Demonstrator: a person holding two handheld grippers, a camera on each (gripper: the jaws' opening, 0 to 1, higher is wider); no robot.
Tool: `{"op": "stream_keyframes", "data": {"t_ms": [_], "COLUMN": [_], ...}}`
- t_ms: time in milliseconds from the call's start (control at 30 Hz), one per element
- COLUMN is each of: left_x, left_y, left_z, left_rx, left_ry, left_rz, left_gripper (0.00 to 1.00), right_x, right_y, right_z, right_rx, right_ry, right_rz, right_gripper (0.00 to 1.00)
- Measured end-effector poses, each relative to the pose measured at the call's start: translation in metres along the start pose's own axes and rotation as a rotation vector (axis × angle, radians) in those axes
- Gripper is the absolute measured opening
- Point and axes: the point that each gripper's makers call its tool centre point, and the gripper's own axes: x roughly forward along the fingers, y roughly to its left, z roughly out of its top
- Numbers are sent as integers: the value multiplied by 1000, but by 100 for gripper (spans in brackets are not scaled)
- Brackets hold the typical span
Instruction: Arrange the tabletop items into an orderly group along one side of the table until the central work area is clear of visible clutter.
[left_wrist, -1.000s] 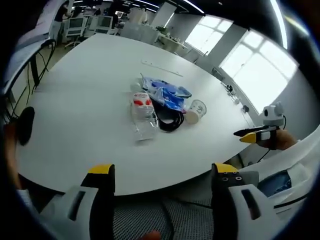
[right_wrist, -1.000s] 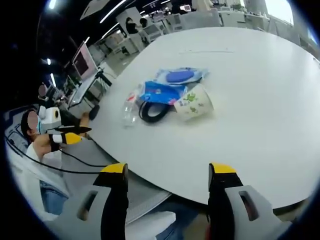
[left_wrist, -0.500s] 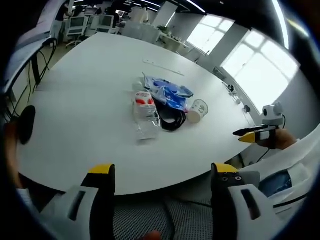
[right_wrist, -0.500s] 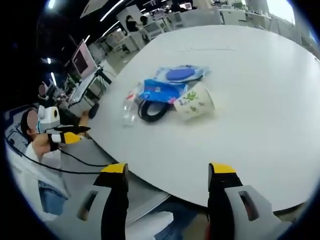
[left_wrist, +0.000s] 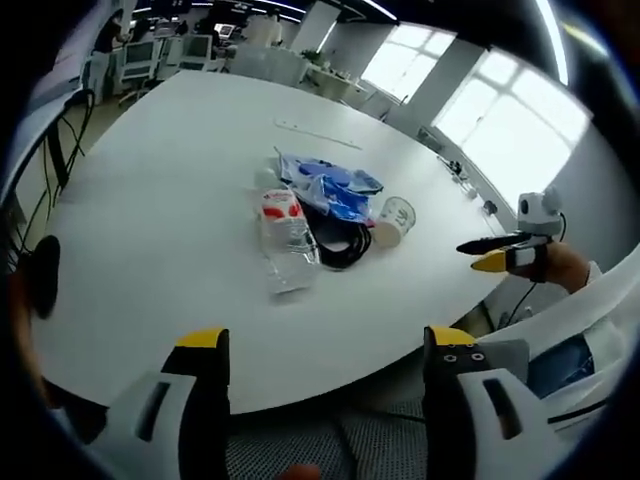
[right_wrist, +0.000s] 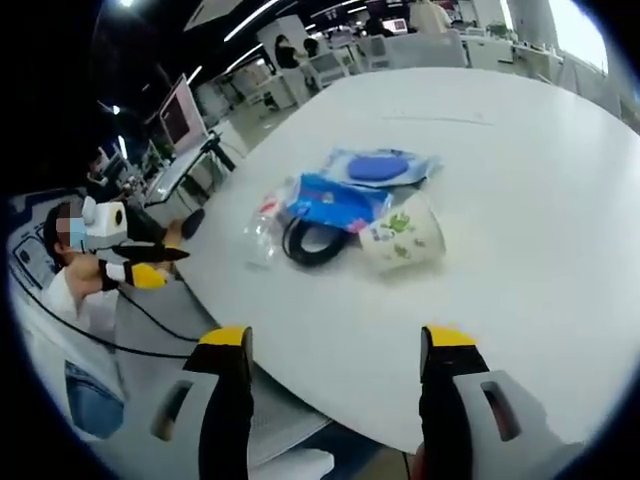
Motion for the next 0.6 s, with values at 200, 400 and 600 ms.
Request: {"op": "stream_keyframes", "data": {"t_ms": [200,400,600], "left_x": [7,12,12], "left_y": [-3,-4,-7], "left_z": [3,3,1], "left_rx": [25,40,38], "left_ry": [16,25,3], "left_rz": [-17,-28,-34], "left_gripper": [81,81,81], "right_x": [5,10,13], "right_y": [0,-2,-2], "right_z": [5,4,5], "right_rx": [-3,-22,-39], "right_ry": [-2,16,26], "right_rz": [15,4,0], "right_gripper": [67,67,66]}}
